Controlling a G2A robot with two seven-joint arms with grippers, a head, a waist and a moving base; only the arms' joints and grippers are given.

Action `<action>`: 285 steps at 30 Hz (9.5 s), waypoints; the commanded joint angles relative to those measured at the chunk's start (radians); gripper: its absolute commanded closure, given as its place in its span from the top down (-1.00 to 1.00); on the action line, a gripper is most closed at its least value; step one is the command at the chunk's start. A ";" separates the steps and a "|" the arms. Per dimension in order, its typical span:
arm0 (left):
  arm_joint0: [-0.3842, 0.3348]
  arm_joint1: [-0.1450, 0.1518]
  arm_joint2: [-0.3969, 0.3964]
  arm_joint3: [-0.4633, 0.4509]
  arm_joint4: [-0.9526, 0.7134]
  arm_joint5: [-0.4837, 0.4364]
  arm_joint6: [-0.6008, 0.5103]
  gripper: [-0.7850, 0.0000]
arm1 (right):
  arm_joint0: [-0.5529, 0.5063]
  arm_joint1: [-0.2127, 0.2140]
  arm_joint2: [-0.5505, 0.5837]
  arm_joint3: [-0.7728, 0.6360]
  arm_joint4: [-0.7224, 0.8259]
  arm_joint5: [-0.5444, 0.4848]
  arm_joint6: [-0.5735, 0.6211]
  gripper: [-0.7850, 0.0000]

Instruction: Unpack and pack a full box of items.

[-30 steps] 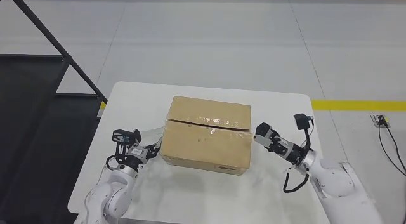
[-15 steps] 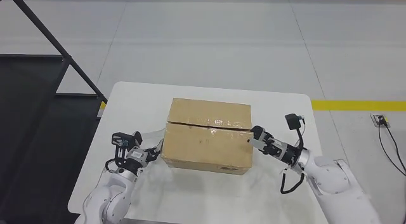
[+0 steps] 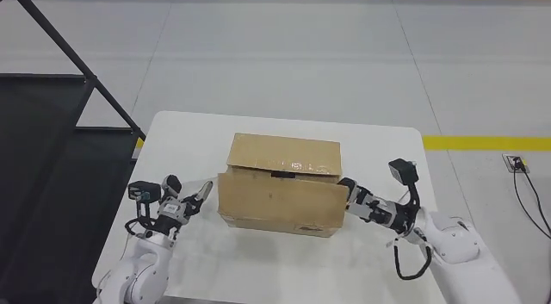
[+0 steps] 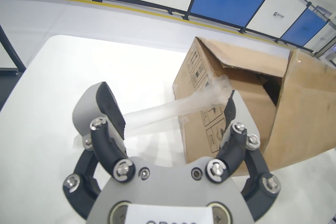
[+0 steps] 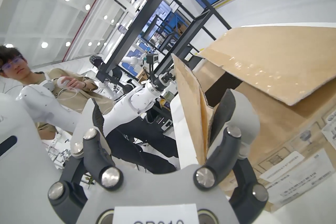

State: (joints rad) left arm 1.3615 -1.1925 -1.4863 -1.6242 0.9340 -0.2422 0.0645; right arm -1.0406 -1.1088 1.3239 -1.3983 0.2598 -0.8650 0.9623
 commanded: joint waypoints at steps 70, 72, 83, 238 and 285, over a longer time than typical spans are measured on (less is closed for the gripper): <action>0.118 0.067 -0.022 -0.113 0.260 -0.404 -0.245 1.00 | 0.167 0.140 -0.368 -0.049 0.216 0.630 -0.448 1.00; 0.120 0.068 -0.017 -0.115 0.268 -0.404 -0.242 1.00 | 0.175 0.130 -0.376 -0.048 0.205 0.630 -0.489 1.00; 0.128 0.072 0.004 -0.114 0.292 -0.401 -0.226 1.00 | 0.270 0.065 -0.440 -0.002 0.057 0.649 -0.760 1.00; -0.028 0.045 0.119 0.077 0.181 -0.071 -0.070 1.00 | 0.523 -0.249 -0.429 0.479 0.010 0.651 0.013 1.00; 0.100 0.047 0.036 -0.187 0.123 -0.043 -0.011 1.00 | 0.629 -0.410 -0.545 0.589 0.314 0.441 0.055 1.00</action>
State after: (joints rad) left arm 1.4587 -1.1453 -1.4407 -1.8116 1.0771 -0.2880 0.0545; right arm -0.4146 -1.5160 0.7797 -0.8162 0.5715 -0.4221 1.0056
